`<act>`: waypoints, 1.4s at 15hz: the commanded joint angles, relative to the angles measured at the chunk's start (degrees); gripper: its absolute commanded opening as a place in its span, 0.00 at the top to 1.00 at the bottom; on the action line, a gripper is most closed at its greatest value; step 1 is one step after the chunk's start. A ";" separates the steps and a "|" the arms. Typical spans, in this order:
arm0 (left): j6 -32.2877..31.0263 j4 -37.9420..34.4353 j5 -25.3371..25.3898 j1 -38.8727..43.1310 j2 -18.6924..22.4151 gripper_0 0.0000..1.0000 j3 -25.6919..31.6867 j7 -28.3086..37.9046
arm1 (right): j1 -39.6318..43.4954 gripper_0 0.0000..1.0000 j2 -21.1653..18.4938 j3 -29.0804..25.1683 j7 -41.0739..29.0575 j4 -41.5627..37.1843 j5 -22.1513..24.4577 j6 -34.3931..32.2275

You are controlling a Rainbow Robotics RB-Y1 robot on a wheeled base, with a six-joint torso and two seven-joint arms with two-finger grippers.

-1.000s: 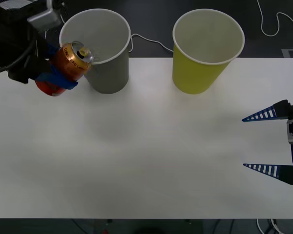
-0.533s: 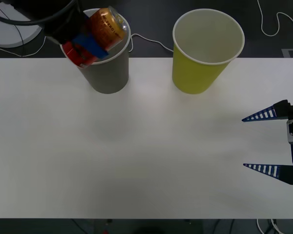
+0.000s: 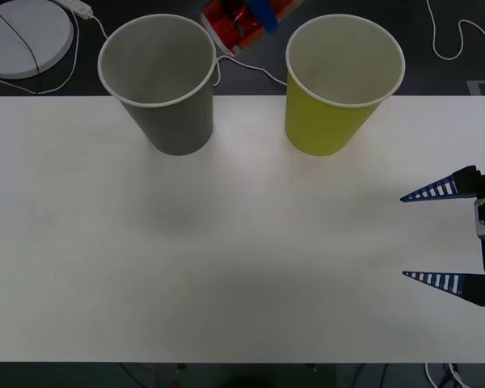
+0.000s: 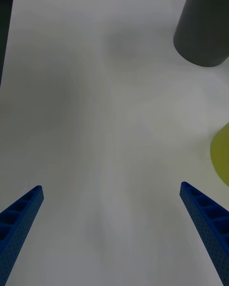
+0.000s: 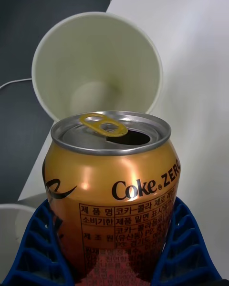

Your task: Put the can into the green bin and the plastic bottle into the gray bin

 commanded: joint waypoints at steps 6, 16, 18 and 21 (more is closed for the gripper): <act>12.35 25.46 -1.00 -11.76 -17.67 1.00 -11.69 1.06 | 0.00 0.00 0.00 0.00 0.00 0.00 0.00 0.00; 25.09 37.85 -2.85 -11.84 -28.74 1.00 -15.56 1.15 | 0.00 0.00 0.00 0.00 0.00 0.00 0.00 0.00; 25.62 37.85 -2.85 -11.84 -28.92 1.00 -15.56 1.15 | 0.00 0.00 0.00 0.00 0.00 0.00 0.00 0.00; 25.62 37.59 -2.49 -11.76 -28.92 0.57 -15.56 1.15 | 0.00 0.00 0.00 0.00 0.00 0.00 0.00 0.00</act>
